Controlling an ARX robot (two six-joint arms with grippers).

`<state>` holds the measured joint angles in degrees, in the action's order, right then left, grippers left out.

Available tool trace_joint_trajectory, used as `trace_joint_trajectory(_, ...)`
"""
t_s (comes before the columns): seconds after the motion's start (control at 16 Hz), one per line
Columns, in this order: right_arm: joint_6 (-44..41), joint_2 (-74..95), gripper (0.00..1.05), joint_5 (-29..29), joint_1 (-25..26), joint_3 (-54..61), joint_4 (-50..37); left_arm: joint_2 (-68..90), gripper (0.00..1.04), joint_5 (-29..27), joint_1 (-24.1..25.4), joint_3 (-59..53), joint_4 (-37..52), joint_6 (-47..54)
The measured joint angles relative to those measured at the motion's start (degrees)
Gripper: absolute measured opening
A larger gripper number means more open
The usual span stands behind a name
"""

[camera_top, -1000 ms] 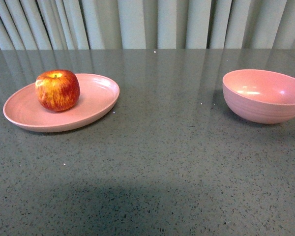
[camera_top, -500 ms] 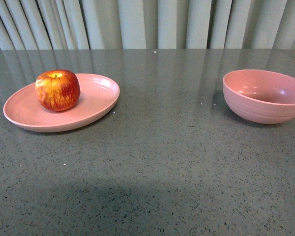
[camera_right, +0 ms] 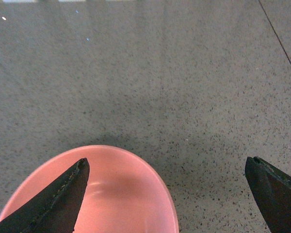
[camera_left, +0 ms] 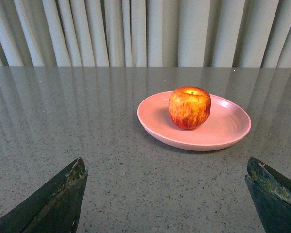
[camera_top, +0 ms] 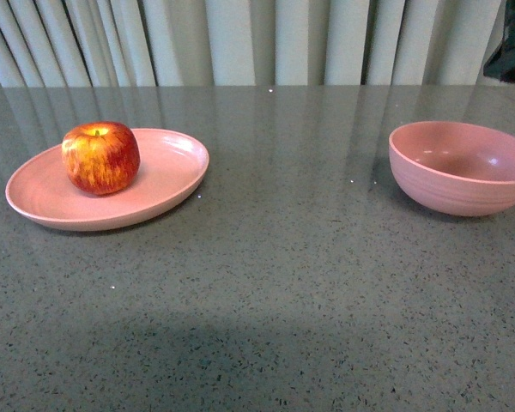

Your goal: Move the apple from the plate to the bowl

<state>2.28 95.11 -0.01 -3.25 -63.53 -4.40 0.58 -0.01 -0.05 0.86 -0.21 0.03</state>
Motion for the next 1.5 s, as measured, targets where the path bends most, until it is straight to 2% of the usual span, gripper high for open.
trace_joint_trajectory(0.31,-0.35,10.16,0.98,-0.22,1.44,-2.10,2.93,0.00,0.98,0.00,0.00,0.00,0.02,0.00)
trace_joint_trajectory(0.38,-0.35,10.16,0.92,-0.22,1.44,-2.10,3.04,0.00,0.98,0.00,0.00,0.00,0.02,0.00)
trace_joint_trajectory(0.5,-0.22,10.16,0.73,-0.55,1.44,-2.19,3.39,0.00,0.98,0.00,0.00,0.00,0.00,0.00)
trace_joint_trajectory(0.69,-0.17,10.19,0.40,-1.09,1.38,-2.93,3.69,0.00,0.98,0.00,0.00,0.00,0.00,0.00)
trace_joint_trajectory(0.88,0.74,10.19,0.03,-1.86,0.94,-3.61,3.58,0.00,0.98,0.00,0.00,0.00,0.02,0.00)
trace_joint_trajectory(1.5,2.47,3.63,0.03,-4.11,-1.77,-6.12,5.86,0.00,0.98,0.00,0.00,0.00,0.00,0.00)
